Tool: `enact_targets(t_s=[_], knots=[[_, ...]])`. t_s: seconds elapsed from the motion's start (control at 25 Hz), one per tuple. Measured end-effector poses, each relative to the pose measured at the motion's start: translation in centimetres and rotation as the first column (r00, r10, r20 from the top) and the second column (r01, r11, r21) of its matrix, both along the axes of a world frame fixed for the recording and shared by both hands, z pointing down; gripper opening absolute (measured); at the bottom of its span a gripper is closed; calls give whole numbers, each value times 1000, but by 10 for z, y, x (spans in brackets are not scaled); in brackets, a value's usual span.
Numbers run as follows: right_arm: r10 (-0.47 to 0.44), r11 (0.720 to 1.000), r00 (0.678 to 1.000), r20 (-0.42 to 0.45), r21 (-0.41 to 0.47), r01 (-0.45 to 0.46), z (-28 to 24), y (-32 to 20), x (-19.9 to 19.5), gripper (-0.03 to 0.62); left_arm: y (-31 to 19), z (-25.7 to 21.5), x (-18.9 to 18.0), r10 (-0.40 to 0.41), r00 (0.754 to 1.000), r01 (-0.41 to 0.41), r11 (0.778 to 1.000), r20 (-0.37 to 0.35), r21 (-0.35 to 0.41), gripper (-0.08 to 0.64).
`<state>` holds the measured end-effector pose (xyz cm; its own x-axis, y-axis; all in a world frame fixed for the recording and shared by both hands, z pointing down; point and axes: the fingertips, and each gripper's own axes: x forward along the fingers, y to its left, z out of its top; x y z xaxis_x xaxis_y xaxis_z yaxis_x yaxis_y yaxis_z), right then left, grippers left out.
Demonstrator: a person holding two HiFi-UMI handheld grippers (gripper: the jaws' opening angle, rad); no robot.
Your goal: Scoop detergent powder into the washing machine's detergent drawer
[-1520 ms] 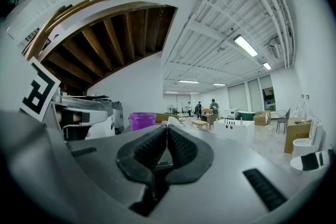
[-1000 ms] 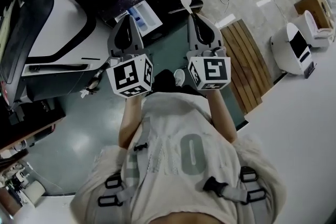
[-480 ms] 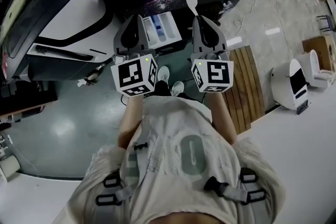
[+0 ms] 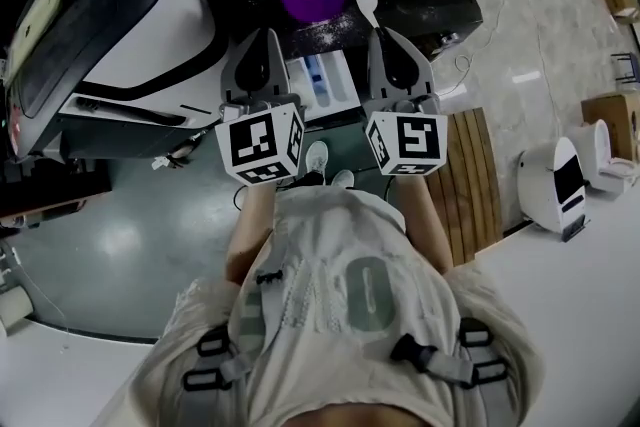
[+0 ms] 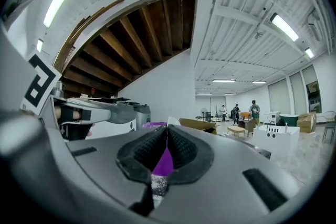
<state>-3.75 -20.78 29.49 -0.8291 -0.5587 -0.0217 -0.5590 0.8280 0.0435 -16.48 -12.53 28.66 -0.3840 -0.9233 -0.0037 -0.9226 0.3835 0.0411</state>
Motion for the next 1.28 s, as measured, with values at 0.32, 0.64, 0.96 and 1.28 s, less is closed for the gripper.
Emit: enact_targets(t_s=[0.32, 0.64, 0.96, 1.28], knots=[[-13, 998, 999, -37, 54, 15, -8, -30, -26, 6, -23, 8, -29, -23, 1000, 23, 1000, 4, -19, 20], [-103, 989, 988, -117, 94, 114, -23, -69, -68, 9, -47, 7, -67, -78, 997, 78, 997, 13, -28, 20], [-209, 977, 959, -193, 8, 214, -35, -93, -99, 9, -74, 1, -84, -86, 996, 86, 994, 6, -70, 20], [-303, 953, 906, -296, -79, 293, -22, -105, -120, 9, -83, -3, -97, -111, 994, 111, 989, 4, -100, 20]])
